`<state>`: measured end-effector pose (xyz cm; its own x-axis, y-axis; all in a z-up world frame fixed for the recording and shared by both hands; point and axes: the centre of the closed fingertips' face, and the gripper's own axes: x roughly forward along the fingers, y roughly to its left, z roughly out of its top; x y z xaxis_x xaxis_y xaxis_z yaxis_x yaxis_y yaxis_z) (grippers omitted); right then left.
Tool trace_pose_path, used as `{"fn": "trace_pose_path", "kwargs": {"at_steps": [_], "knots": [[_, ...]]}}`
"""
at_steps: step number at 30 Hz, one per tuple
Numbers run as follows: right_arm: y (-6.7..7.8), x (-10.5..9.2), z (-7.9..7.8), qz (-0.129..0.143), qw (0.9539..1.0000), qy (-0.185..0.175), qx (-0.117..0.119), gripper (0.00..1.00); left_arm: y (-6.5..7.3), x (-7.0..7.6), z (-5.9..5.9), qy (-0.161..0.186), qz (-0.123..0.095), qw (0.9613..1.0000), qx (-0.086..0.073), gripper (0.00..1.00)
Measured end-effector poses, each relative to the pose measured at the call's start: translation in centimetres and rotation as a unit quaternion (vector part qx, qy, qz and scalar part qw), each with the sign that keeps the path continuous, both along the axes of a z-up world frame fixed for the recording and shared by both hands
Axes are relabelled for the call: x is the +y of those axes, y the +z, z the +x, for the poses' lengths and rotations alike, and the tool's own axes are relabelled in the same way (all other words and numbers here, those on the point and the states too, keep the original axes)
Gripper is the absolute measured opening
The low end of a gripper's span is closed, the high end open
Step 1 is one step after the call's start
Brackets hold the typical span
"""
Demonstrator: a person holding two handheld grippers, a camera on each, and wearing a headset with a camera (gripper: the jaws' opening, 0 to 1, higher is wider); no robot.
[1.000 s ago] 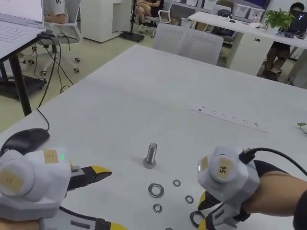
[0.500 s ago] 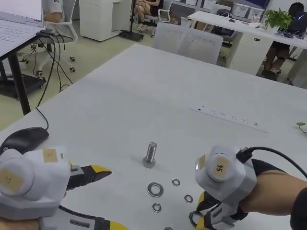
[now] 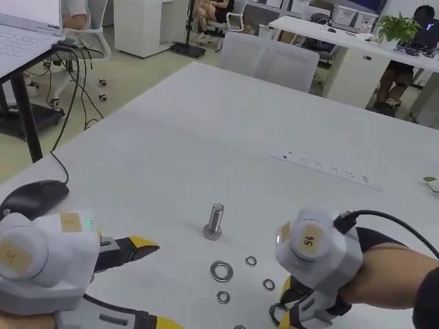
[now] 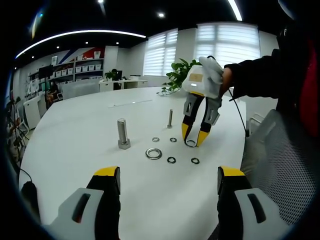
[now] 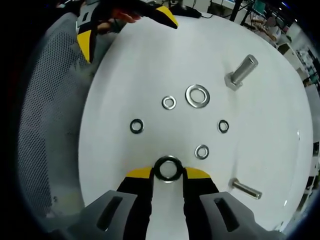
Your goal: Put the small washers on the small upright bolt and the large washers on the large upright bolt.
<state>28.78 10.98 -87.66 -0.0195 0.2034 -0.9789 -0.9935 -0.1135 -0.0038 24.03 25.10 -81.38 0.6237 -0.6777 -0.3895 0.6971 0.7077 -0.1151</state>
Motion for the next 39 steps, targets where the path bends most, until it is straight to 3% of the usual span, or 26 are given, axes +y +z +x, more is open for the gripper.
{"fn": "trace_pose_path", "kwargs": {"at_steps": [14,23,29,39], "knots": [[0.3,0.0,-0.4,-0.010,0.9999,-0.001,0.002,0.23,0.3,0.1,0.2,0.004,-0.004,0.9999,-0.009,0.79],[2.2,0.6,-0.2,0.010,0.9998,-0.016,0.005,0.23,0.6,0.4,0.6,0.012,-0.003,0.9997,-0.020,0.79],[3.6,1.4,0.3,0.023,0.9996,-0.018,-0.003,0.23,0.9,0.5,0.9,0.016,-0.001,0.9995,-0.026,0.79],[6.1,3.1,1.4,0.045,0.9986,-0.005,-0.028,0.23,1.7,1.4,1.8,0.040,0.002,0.9979,-0.050,0.79]]}}
